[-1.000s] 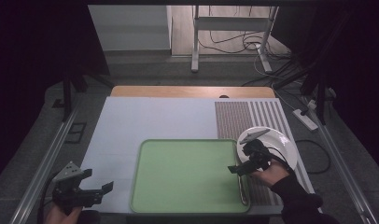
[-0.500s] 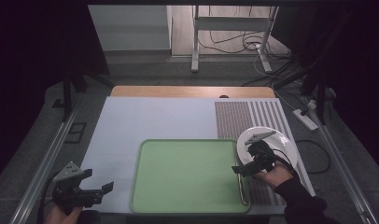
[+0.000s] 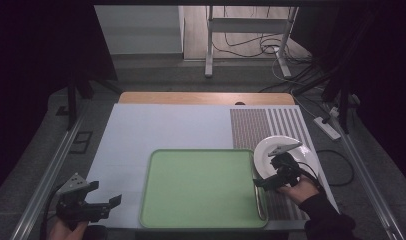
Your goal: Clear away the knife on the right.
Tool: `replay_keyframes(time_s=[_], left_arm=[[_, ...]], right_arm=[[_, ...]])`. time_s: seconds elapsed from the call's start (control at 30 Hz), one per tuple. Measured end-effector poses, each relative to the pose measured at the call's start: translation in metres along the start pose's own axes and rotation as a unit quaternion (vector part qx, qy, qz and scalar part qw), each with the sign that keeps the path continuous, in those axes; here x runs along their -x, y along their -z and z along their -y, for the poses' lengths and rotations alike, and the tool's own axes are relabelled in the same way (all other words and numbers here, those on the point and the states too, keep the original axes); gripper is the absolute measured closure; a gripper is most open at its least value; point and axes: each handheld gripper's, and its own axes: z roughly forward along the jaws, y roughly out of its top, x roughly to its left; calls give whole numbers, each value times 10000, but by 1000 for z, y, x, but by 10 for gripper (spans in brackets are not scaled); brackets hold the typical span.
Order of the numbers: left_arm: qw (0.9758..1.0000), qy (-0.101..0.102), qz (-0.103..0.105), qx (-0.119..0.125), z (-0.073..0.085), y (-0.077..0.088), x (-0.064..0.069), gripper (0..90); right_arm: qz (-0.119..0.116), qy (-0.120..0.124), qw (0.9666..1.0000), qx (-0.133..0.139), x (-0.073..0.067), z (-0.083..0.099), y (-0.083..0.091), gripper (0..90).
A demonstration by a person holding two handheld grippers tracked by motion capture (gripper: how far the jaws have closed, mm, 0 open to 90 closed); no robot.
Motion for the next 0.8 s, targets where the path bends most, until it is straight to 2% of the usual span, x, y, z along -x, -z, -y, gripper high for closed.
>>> replay_keyframes(time_s=[0.1, 0.13, 0.23, 0.8], left_arm=[[10000, -1, -3, 1, 0, 0, 0, 40], [10000, -1, -4, 0, 0, 0, 0, 40], [10000, -1, -5, 1, 0, 0, 0, 40], [10000, 0, -6, -2, 0, 0, 0, 40]], right_arm=[[0, -1, 10000, -3, 0, 0, 0, 0], [108, -33, 9999, 67, 0, 8, 8, 0], [181, -113, 9997, 118, 1, 14, 14, 0], [496, -264, 9980, 291, 4, 35, 31, 0]])
